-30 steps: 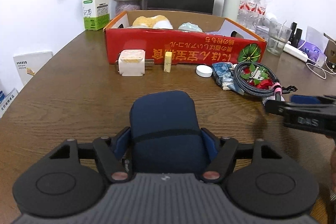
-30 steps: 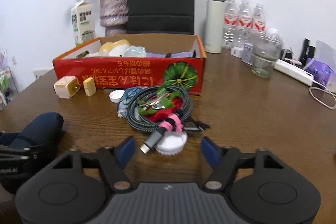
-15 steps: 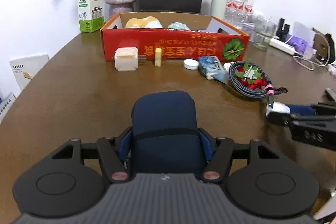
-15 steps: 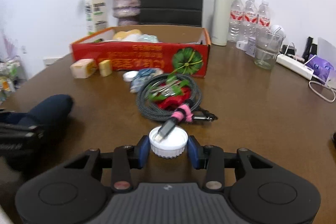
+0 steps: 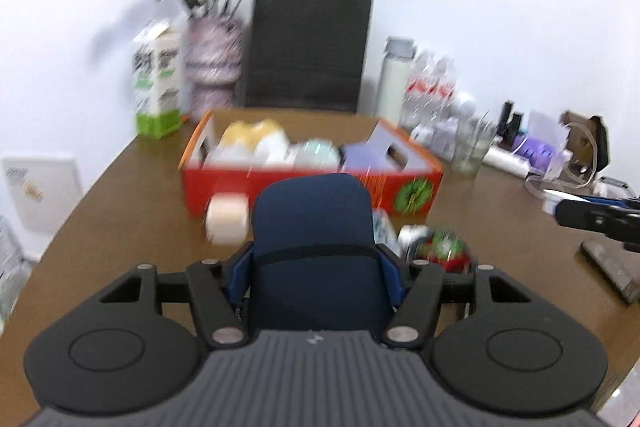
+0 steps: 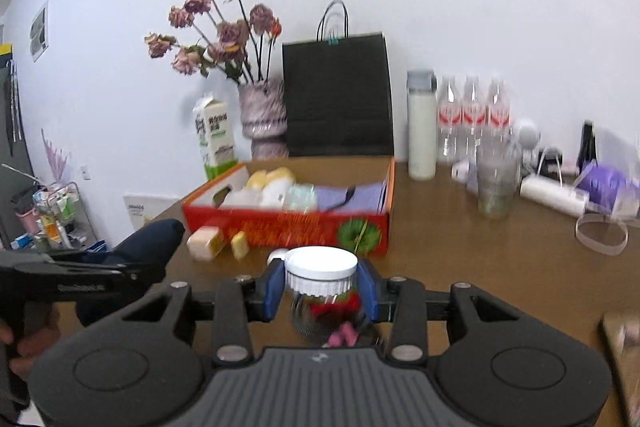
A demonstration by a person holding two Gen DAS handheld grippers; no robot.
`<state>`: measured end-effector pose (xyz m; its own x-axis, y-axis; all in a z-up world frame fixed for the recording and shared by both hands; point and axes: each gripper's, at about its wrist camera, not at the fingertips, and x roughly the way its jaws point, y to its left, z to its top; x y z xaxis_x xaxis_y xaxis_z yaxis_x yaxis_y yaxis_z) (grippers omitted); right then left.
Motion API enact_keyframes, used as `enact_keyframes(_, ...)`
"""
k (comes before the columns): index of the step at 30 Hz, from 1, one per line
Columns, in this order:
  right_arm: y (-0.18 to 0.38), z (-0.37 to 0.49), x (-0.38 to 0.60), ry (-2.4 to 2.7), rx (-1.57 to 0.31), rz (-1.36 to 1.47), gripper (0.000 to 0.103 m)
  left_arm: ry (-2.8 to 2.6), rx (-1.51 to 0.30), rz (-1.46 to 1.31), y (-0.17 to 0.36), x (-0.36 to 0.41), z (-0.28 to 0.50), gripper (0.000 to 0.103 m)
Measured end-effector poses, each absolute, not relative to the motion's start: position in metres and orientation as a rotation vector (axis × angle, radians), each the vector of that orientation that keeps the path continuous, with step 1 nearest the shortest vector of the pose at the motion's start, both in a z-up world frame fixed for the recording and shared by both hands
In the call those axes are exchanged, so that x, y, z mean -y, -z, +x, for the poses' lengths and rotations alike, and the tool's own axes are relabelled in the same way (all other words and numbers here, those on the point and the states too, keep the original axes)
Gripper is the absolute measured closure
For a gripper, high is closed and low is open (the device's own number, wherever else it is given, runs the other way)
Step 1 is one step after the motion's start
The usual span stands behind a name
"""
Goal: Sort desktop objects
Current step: 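Grasp the white round lid with the right tool while the left tool holds the navy pouch, then release the navy pouch into the cardboard box with the left tool while the right tool drops the lid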
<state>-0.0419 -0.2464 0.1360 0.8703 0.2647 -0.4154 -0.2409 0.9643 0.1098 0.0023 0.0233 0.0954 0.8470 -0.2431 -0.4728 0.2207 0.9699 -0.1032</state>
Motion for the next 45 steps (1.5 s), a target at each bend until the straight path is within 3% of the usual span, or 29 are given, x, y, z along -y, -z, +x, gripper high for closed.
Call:
enact_keyframes(4,-0.16,0.023,0.241,-0.321,-0.414,0.026,0.065,0.287,-0.474,-0.021,-0.134,-0.014,0.069,0.039)
enact_keyframes(8,-0.171,0.132,0.228,-0.308,-0.48,-0.008,0.065,0.335,-0.589,-0.063,-0.153,0.003,0.168,0.039)
enact_keyframes(17,-0.129,0.331,0.208,-0.192,-0.723,-0.026,0.065,0.167,-0.853,-0.024,-0.099,0.046,0.345,0.04)
enact_keyframes(26,-0.08,0.38,0.212,-0.159,-0.826,-0.033,0.065,0.157,-0.916,-0.133,-0.056,0.038,0.381,0.038)
enact_keyframes(31,-0.078,0.383,0.209,-0.162,-0.854,-0.029,0.063,0.191,-0.876,-0.156,-0.069,0.032,0.379,0.032)
enact_keyframes(34,-0.085,0.381,0.211,-0.161,-0.844,-0.01,0.055,0.193,-0.844,-0.121,-0.088,0.03,0.373,0.03)
enact_keyframes(40,-0.113,0.364,0.207,-0.161,-0.815,-0.018,0.055,0.14,-0.82,-0.074,-0.121,0.018,0.354,0.03)
enact_keyframes(45,-0.14,0.343,0.198,-0.169,-0.799,-0.018,0.055,0.077,-0.83,-0.038,-0.141,0.005,0.334,0.013)
